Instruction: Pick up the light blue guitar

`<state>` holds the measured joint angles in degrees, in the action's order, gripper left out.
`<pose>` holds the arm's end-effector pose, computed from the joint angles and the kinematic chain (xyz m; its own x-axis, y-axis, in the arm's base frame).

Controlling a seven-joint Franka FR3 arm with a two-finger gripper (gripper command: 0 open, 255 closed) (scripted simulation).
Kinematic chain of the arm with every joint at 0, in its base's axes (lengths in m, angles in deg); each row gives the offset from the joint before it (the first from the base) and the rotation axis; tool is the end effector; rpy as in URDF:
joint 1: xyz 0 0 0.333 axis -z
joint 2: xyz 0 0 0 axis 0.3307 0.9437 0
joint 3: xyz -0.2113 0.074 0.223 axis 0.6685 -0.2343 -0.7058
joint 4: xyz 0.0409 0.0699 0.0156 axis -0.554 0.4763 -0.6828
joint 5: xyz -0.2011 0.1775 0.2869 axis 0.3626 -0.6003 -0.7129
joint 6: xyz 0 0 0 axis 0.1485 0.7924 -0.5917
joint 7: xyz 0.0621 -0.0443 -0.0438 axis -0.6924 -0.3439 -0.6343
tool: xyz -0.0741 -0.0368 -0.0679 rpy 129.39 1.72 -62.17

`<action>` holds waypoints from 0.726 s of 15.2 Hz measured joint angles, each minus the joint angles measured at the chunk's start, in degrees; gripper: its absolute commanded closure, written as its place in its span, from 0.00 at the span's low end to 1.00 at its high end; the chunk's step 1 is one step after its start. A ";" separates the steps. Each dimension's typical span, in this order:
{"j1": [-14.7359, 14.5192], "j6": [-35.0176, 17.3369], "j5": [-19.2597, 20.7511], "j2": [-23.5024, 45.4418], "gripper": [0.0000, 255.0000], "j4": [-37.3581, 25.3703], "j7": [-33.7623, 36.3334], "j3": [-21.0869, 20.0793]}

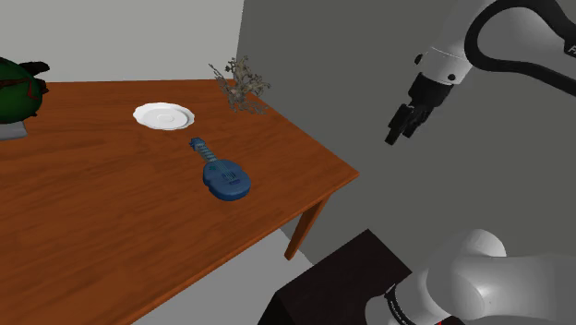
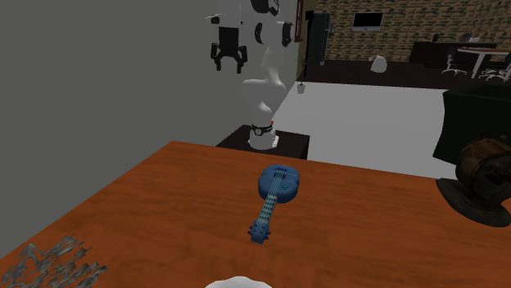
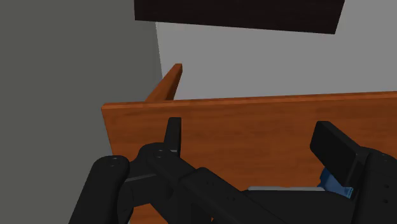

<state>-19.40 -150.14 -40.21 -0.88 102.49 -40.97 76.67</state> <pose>0.2911 -0.0257 0.6265 0.9998 0.0209 -0.0023 0.0210 -0.9975 0.0677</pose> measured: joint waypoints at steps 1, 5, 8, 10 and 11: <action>0.00 0.00 0.00 0.00 0.00 0.00 0.00 0.00; -0.84 -4.67 -1.31 3.14 0.00 1.33 2.61 -2.25; -1.66 -8.84 -2.45 7.45 0.00 0.97 5.29 -4.63; -2.14 -11.32 -3.01 10.22 0.00 0.50 7.01 -6.15; -2.37 -12.57 -3.21 11.16 0.00 0.71 7.82 -6.85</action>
<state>-21.77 -162.71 -43.43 10.28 103.20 -33.16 69.81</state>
